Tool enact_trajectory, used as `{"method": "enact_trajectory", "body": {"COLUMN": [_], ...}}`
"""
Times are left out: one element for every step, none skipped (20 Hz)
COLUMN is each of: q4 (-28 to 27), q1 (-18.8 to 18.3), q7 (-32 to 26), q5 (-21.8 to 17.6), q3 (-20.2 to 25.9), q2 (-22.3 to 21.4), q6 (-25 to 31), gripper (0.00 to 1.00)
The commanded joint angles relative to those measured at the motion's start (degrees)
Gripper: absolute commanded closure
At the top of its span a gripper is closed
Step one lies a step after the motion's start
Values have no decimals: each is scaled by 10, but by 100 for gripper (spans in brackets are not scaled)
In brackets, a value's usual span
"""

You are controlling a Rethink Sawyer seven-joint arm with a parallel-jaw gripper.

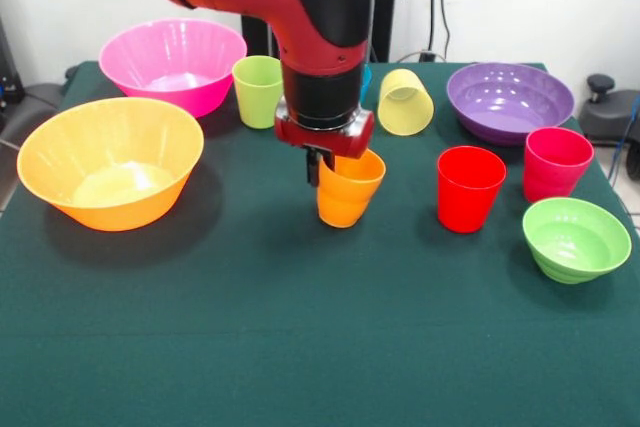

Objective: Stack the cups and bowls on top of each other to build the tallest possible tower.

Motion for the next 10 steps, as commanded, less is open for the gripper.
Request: {"method": "enact_trajectory", "body": {"q4": [-31, -29, -28, -27, -27, -27, -28, -29, -28, -29], "q1": [-40, -43, -46, -49, -51, -53, -55, -57, -60, -62], "q7": [-53, -53, -53, -53, -52, -52, -51, -53, -52, -52], "q5": [-24, -26, -27, -29, -31, -33, -35, -36, -36, -37], "q3": [97, 101, 104, 106, 108, 109, 111, 114, 117, 118], "q2": [23, 23, 23, 24, 24, 26, 27, 29, 30, 31], "q6": [34, 34, 34, 34, 33, 33, 32, 33, 31, 32], "gripper": [100, 100, 100, 100, 100, 100, 100, 100, 100, 100]}}
